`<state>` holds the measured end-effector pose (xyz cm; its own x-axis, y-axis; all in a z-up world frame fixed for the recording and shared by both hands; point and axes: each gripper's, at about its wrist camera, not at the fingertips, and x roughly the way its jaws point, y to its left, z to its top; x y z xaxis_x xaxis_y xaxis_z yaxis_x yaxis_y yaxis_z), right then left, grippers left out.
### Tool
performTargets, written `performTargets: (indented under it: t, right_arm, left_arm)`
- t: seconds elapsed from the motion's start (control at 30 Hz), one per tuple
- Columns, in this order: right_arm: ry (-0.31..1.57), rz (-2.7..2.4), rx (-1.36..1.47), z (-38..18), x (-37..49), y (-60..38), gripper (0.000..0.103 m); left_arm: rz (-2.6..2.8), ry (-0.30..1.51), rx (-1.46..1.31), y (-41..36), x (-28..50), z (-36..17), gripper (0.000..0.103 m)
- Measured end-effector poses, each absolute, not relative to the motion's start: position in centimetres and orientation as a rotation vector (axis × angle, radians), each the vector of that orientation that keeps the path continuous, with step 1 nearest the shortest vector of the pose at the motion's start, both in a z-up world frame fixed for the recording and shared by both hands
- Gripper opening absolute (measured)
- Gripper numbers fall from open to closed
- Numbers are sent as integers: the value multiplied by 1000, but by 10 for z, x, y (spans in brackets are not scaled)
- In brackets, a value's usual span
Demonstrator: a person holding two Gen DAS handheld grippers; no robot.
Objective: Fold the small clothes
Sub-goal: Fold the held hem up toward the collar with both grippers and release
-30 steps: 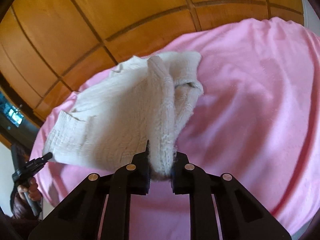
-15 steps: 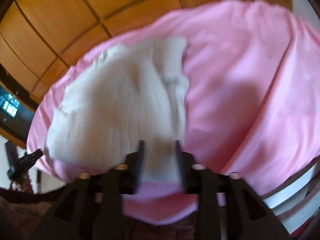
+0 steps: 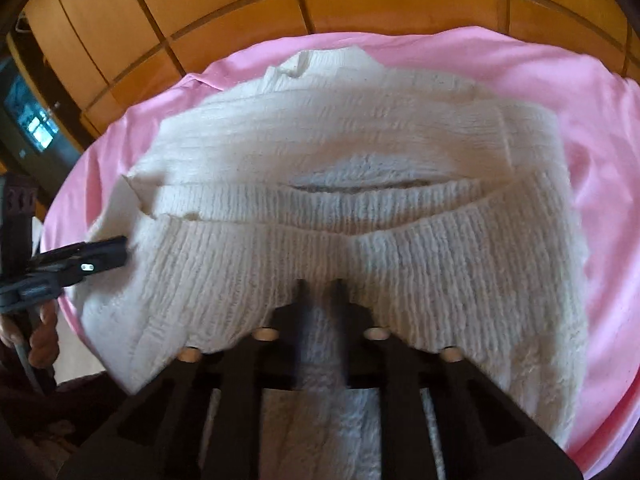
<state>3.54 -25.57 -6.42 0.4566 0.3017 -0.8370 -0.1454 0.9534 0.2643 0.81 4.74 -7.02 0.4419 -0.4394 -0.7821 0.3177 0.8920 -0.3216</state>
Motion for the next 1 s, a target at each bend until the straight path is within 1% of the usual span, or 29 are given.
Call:
performTargets:
  t: [0.03, 0.1, 0.27, 0.37, 0.43, 0.5, 0.57, 0.6, 0.73, 0.77, 0.83, 0.9, 0.93, 0.97, 1.0]
  right_arm:
    - [1058, 276, 167, -63, 35, -257, 3]
    - [1040, 271, 167, -55, 32, -257, 2]
    - [942, 290, 208, -18, 24, -270, 2]
    - [901, 277, 209, -7, 25, -272, 1]
    - [898, 247, 214, -12, 35, -274, 1]
    - [915, 223, 229, -25, 42, -277, 0]
    - [961, 166, 189, -49, 52, -274, 0]
    - [997, 159, 194, -65, 57, -274, 0]
    - [981, 169, 246, -71, 55, -278, 0]
    - [981, 180, 265, -69, 55, -281, 0]
    - [989, 208, 309, -65, 54, -286, 0]
    - [981, 233, 332, -56, 50, -288, 13]
    - [973, 254, 339, -52, 47, -285, 32]
    - [966, 273, 346, -47, 44, -283, 45]
    - [953, 292, 344, -41, 40, -278, 64]
  left_arm:
    - [-467, 992, -137, 48, 6, -70, 3]
    - [-473, 941, -185, 54, -1, -62, 2]
    - [-469, 813, -205, 61, -11, -31, 2]
    - [-460, 772, -227, 63, -5, -23, 2]
    - [-431, 774, -227, 62, 3, -25, 1]
    - [-360, 801, -207, 58, 19, -39, 0]
    - [-254, 916, -145, 48, 43, -69, 0]
    - [-238, 945, -157, 49, 48, -80, 0]
    - [-261, 914, -181, 55, 39, -69, 1]
    - [-276, 900, -185, 57, 35, -65, 3]
    - [-300, 873, -166, 62, 24, -54, 33]
    - [-367, 858, -203, 67, 14, -45, 38]
    - [-408, 854, -220, 68, 10, -42, 42]
    - [-431, 854, -224, 67, 7, -40, 45]
    - [-451, 853, -223, 65, 5, -39, 48]
